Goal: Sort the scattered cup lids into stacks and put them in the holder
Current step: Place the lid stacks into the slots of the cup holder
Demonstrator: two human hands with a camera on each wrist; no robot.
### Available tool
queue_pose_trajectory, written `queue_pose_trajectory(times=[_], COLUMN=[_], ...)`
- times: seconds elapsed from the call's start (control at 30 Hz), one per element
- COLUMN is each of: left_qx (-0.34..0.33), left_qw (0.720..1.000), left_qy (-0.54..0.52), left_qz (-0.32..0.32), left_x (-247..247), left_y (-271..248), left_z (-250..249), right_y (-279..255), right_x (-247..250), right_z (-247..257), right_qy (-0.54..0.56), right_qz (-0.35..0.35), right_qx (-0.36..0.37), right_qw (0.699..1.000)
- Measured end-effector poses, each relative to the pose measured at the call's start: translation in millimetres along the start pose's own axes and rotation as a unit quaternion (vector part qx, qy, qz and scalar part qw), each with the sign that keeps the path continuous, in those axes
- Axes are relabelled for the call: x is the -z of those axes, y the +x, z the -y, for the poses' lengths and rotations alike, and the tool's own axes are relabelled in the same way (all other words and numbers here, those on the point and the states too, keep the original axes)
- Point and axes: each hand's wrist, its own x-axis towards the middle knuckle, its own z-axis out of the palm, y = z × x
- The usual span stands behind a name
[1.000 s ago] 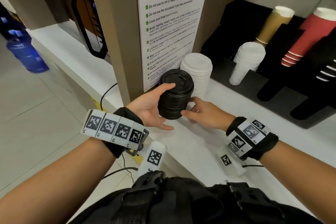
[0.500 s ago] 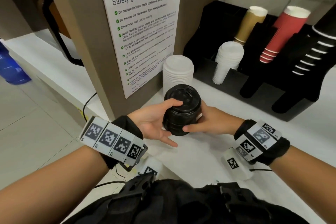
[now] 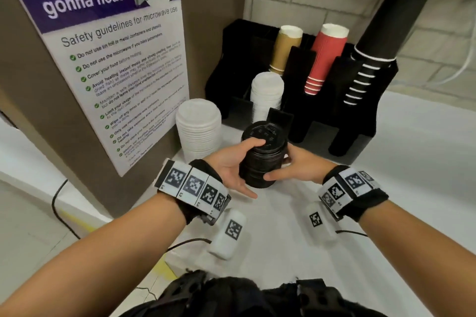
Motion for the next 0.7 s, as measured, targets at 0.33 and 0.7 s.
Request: queue_pose_trajectory(times=[0.33,0.7], left_qx=[-0.077,-0.312], left_qw=[0.995,0.945], left_qy=[-0.029,-0.055], left_qz=[-0.064,-0.085], left_x=[-8.1,-7.9], left_y=[14.1,-10.5], left_z=[-23.2,-27.6], right_y=[31.3,13.7], right_x=[-2.5,49.3], right_z=[0.7,56.5], right_qy=[-0.003,-0.181], right_qz=[-0.070,-0.105], right_qx=[-0.032,0.088], right_qw=[0.997,0.974])
